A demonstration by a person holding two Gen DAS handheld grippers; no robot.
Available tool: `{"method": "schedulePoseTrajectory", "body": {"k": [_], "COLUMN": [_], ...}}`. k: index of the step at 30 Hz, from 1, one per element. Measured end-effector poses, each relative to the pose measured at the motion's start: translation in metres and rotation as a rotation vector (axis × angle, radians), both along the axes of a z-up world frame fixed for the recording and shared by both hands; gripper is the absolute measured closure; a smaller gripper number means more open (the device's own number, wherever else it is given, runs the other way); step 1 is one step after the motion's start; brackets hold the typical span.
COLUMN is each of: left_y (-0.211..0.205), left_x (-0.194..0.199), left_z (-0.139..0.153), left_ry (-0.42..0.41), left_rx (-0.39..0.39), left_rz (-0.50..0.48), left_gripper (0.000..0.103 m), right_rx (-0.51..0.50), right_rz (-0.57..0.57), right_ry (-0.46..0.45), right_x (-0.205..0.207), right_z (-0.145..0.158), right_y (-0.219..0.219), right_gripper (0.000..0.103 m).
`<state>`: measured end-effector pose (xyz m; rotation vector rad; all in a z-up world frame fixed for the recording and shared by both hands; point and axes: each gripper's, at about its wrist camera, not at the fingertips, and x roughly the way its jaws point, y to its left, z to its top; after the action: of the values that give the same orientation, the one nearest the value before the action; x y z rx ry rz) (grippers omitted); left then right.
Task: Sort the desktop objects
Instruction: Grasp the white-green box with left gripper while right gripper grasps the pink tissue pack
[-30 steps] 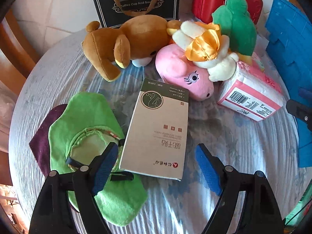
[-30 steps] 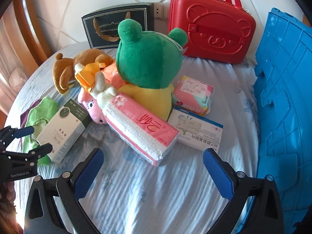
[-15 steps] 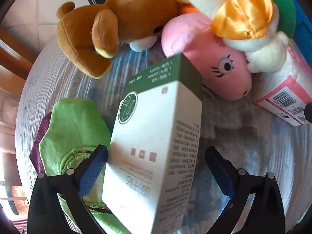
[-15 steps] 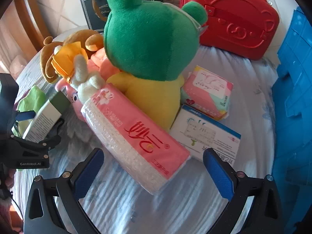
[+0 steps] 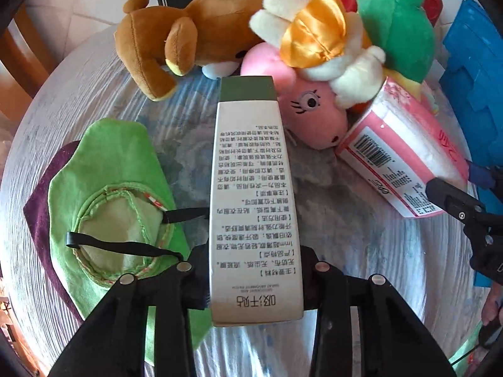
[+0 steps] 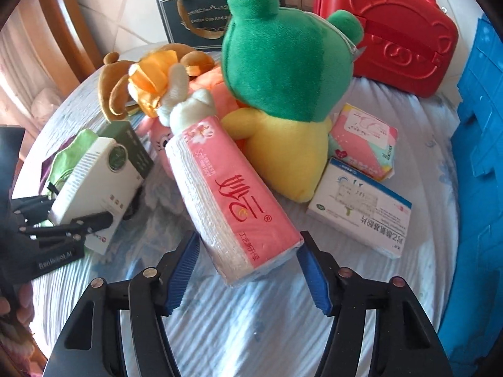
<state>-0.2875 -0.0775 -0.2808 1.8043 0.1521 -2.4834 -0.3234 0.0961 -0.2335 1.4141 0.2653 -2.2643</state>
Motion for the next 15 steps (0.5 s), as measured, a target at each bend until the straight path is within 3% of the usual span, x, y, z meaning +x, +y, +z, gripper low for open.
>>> {"method": "schedulePoseTrajectory", "body": {"k": [1, 3, 5, 15], "left_y": [0.004, 0.008, 0.011, 0.013], "left_x": [0.002, 0.005, 0.009, 0.041], "left_z": [0.001, 0.003, 0.007, 0.062], "left_ry": [0.004, 0.014, 0.028, 0.17], "left_rx": [-0.003, -0.003, -0.007, -0.025], "left_rz": [-0.01, -0.02, -0.031, -0.049], "left_gripper": [0.068, 0.069, 0.069, 0.069], "right_rx": [-0.007, 0.011, 0.051, 0.015], "right_rz": [0.004, -0.001, -0.011, -0.015], "right_ry": [0.008, 0.024, 0.047, 0.159], "right_x": [0.0, 0.0, 0.002, 0.044], "right_z": [0.0, -0.002, -0.003, 0.047], "right_y": [-0.002, -0.007, -0.012, -0.013], "right_gripper": [0.023, 0.022, 0.043, 0.052]}}
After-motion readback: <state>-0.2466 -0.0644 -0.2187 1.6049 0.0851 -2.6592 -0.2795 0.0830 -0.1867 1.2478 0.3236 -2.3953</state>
